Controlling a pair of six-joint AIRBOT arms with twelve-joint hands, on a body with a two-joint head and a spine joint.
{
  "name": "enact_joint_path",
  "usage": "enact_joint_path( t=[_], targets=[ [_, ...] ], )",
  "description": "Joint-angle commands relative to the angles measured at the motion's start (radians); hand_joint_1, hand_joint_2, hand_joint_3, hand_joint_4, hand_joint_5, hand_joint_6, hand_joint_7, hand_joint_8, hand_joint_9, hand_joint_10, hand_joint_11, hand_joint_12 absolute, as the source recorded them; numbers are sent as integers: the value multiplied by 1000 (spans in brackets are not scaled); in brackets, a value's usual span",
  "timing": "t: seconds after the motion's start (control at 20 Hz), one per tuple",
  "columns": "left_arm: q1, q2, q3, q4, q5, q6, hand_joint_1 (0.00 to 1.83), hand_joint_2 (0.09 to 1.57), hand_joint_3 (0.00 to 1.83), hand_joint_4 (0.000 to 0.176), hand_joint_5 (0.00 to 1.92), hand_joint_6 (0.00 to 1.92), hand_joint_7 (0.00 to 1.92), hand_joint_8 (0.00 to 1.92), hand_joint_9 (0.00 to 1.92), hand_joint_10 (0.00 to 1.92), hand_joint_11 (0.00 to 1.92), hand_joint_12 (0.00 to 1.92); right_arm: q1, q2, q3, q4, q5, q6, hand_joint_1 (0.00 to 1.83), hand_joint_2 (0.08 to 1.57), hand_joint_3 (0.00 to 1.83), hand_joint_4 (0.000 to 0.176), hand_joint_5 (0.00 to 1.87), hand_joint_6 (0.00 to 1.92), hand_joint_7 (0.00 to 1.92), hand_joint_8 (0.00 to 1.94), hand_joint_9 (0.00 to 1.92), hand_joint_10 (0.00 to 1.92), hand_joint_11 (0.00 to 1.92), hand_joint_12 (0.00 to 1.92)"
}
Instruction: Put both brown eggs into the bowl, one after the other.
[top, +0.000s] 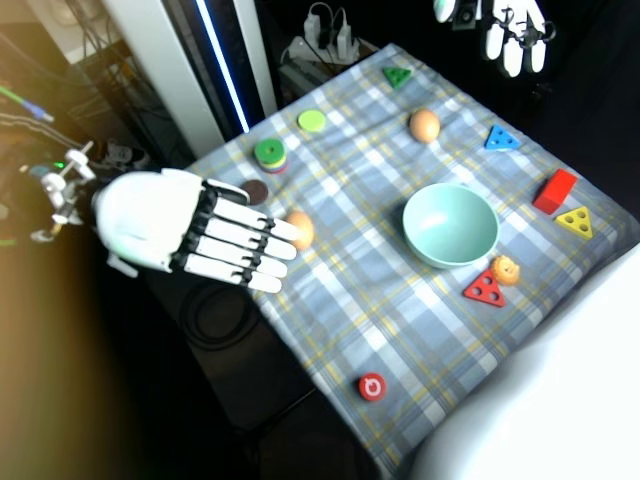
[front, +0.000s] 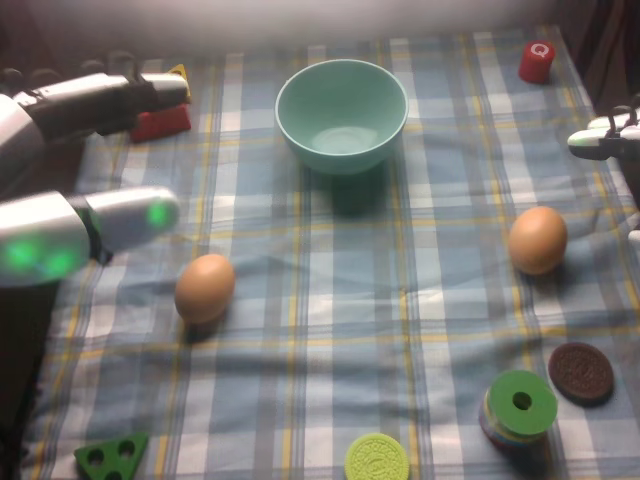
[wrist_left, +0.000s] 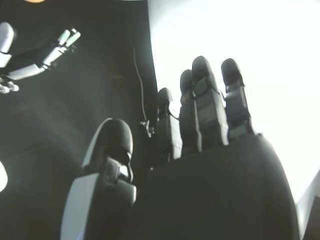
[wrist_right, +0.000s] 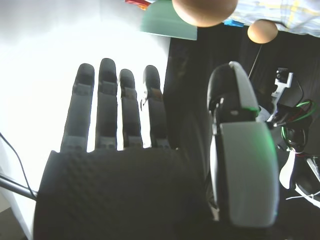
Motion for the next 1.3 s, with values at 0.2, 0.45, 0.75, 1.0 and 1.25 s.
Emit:
enact_joint_path(
  t=[0.2,0.45,0.75,1.0,1.25],
  targets=[
    [-59,-57,32,-41,87,181,769,954,0,176,426,0,457,4,448,2,0,960,14,22,-9,1,175,21,757,1272,1,35,435,5,501,5,482,15,301,442],
    [-122,-138,41,-186,213,595,828,913,0,176,430,0,469,0,452,6,1,925,19,46,-30,-33,228,21,862,1256,0,0,443,2,474,1,447,1,348,246],
    [-166,-195,96,-221,313,663,866,931,1,176,458,2,503,4,506,7,0,920,24,47,-35,-47,232,21,887,1253,0,0,517,11,506,1,499,5,421,233],
    [-198,-239,143,-263,397,735,866,943,3,176,473,0,561,8,567,13,0,988,24,47,-34,-47,232,21,879,1255,0,0,517,0,536,0,532,0,366,425],
    [-202,-257,163,-305,422,766,891,979,2,176,472,5,566,4,576,4,5,1003,23,47,-35,-46,231,21,921,1255,0,0,496,0,551,2,538,3,294,587]
  ],
)
